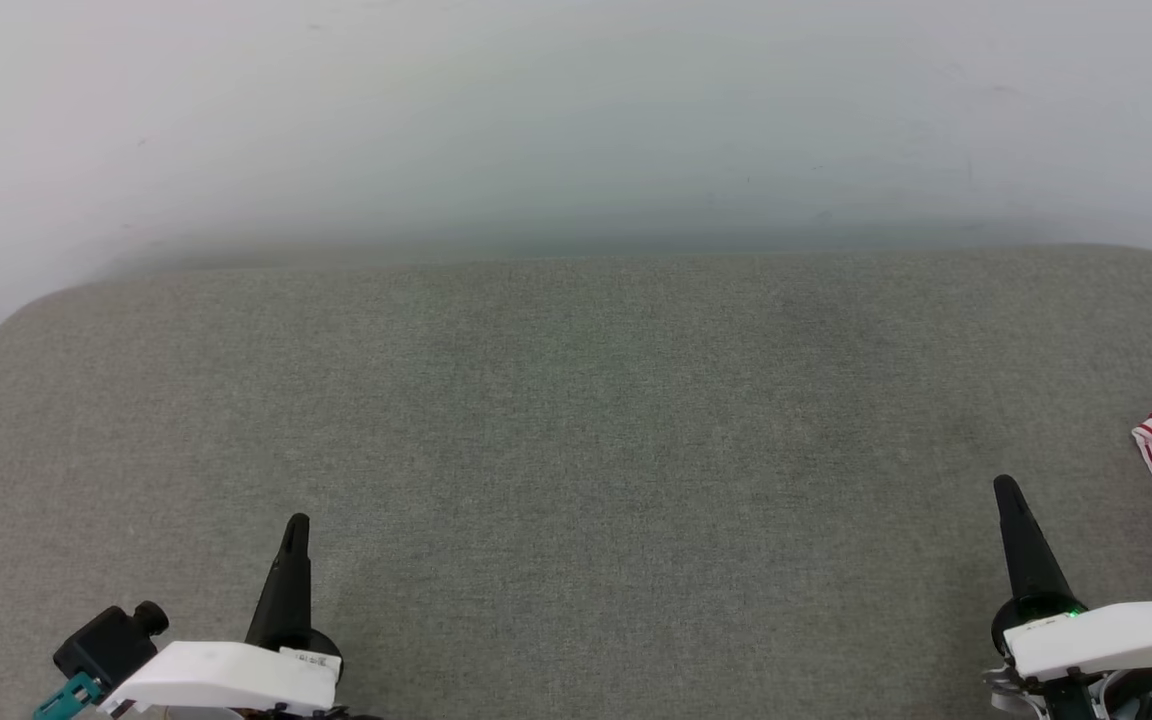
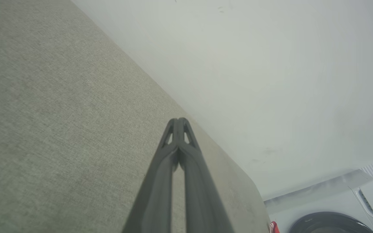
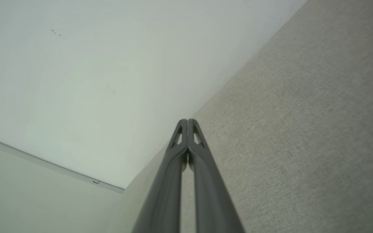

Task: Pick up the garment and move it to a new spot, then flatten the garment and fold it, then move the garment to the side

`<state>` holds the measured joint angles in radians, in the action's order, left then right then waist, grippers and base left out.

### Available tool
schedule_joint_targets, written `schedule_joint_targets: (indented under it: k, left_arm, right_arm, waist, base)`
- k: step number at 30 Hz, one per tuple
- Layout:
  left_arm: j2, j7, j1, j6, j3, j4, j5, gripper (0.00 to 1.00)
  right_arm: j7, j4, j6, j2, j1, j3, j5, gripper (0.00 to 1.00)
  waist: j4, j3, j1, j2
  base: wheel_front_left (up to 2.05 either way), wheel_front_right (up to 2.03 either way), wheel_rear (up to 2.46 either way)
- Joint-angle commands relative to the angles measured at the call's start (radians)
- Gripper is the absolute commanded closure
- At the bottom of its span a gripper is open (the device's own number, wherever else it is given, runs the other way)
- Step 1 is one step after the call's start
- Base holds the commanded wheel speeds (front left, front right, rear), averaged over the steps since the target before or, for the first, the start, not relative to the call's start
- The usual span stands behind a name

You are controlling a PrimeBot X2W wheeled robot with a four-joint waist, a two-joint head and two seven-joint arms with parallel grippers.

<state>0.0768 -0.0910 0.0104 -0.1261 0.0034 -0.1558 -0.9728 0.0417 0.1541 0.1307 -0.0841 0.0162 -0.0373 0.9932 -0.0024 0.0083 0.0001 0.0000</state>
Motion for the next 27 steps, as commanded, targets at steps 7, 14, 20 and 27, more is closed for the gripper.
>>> schedule_joint_targets:
  k: [7,14,20,27]
  left_arm:
    - [0.004,0.023,-0.037,-0.004,0.011,-0.004,-0.098,1.0]
    - [0.005,0.04,-0.048,-0.004,0.018,-0.014,-0.164,1.0]
    - [0.005,0.056,-0.056,-0.004,0.024,-0.022,-0.226,1.0]
    - [0.004,0.074,-0.067,-0.004,0.032,-0.032,-0.294,1.0]
  right_arm:
    - [-0.02,0.005,0.0,0.005,0.032,-0.01,0.095,1.0]
    - [-0.034,0.015,0.0,0.006,0.04,-0.015,0.157,1.0]
    - [-0.048,0.024,0.0,0.008,0.047,-0.021,0.214,1.0]
    - [-0.062,0.034,0.0,0.01,0.055,-0.027,0.279,1.0]
  waist:
    - [0.0,0.0,-0.0001,0.0]
    - [0.0,-0.001,-0.0001,0.0]
    - [0.001,-0.001,-0.0001,0.0]
    - [0.001,-0.002,-0.0001,0.0]
  base:
    - [0.0,0.0,0.0]
    - [0.0,0.0,0.0]
    - [0.0,0.0,0.0]
    - [0.0,0.0,0.0]
